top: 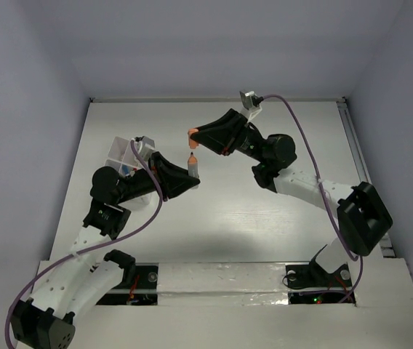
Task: Sort the stationery into containers
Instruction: Close the pen cap on the pen.
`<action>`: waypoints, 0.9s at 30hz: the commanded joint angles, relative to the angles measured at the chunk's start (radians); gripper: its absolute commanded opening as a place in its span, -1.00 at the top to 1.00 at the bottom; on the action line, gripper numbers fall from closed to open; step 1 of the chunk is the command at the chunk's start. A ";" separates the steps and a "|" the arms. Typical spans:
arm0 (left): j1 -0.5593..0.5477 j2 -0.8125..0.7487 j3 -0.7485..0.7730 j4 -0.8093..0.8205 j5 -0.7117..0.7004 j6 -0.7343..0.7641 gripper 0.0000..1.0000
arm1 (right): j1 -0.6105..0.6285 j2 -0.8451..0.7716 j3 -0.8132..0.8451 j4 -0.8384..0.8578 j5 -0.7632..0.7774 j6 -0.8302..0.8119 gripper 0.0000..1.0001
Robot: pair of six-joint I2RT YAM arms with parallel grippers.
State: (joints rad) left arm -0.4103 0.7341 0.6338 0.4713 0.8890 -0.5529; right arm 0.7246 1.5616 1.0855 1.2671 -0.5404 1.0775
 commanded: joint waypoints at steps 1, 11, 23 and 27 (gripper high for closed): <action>0.004 -0.004 0.003 0.110 0.039 -0.028 1.00 | -0.005 0.024 0.056 0.222 -0.058 0.082 1.00; 0.004 -0.004 0.003 0.109 0.030 -0.027 1.00 | -0.005 0.049 0.060 0.284 -0.093 0.124 1.00; 0.004 0.007 0.006 0.087 0.031 -0.016 1.00 | -0.005 0.063 0.097 0.347 -0.084 0.193 1.00; 0.004 0.010 0.009 0.079 0.030 -0.010 1.00 | -0.005 0.063 0.090 0.359 -0.087 0.199 1.00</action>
State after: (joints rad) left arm -0.4103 0.7467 0.6334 0.5053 0.9028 -0.5770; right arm 0.7246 1.6264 1.1423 1.2922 -0.6178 1.2545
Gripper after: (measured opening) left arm 0.149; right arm 0.297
